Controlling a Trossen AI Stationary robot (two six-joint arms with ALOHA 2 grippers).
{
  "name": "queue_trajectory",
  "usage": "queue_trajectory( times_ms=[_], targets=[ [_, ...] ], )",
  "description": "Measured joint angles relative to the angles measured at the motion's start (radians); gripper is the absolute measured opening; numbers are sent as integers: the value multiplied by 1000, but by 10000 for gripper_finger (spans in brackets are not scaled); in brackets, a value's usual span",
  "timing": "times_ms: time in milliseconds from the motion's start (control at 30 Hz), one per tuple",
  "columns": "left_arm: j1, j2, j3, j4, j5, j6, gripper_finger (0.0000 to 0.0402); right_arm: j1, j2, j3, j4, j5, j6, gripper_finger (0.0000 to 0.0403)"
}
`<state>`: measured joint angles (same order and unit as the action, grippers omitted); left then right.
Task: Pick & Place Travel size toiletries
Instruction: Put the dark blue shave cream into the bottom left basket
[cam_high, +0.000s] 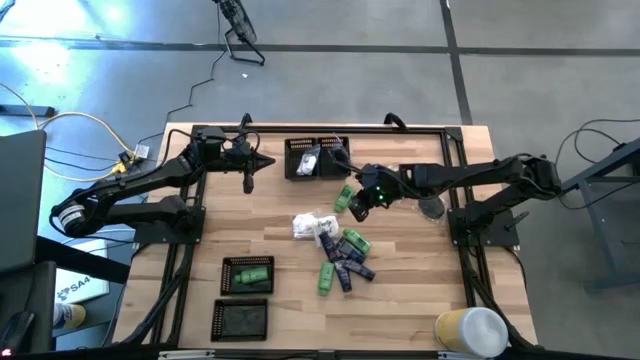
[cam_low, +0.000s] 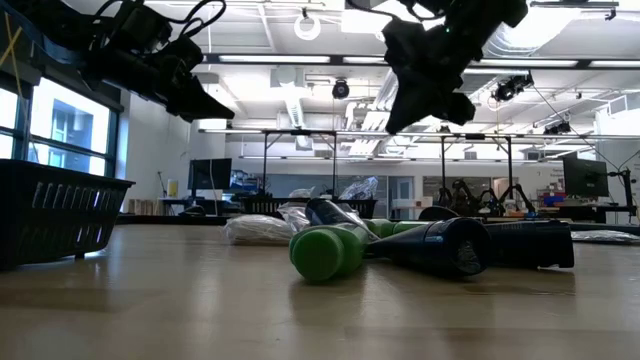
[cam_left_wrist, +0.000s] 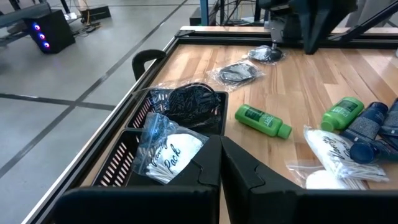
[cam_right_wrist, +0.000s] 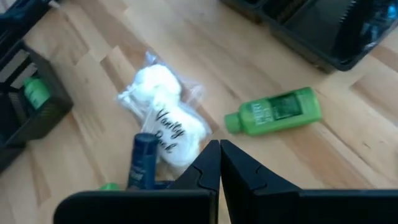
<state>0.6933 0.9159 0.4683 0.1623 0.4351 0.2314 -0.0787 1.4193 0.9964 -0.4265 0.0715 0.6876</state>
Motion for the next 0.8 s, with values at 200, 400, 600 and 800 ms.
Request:
queue_trajectory(
  times_ms=[200, 400, 600, 800],
  targets=[
    [0, 0, 0, 0, -2, 0, 0, 16, 37, 101, -125, 31, -7, 3],
    [0, 0, 0, 0, -3, 0, 0, -2, 44, 133, -180, 6, 48, 3],
    [0, 0, 0, 1, -10, 1, 0, 20, 45, 134, -313, -4, 76, 3],
    [0, 0, 0, 0, -26, 8, 0, 56, 45, 134, -377, -9, 76, 3]
  ],
)
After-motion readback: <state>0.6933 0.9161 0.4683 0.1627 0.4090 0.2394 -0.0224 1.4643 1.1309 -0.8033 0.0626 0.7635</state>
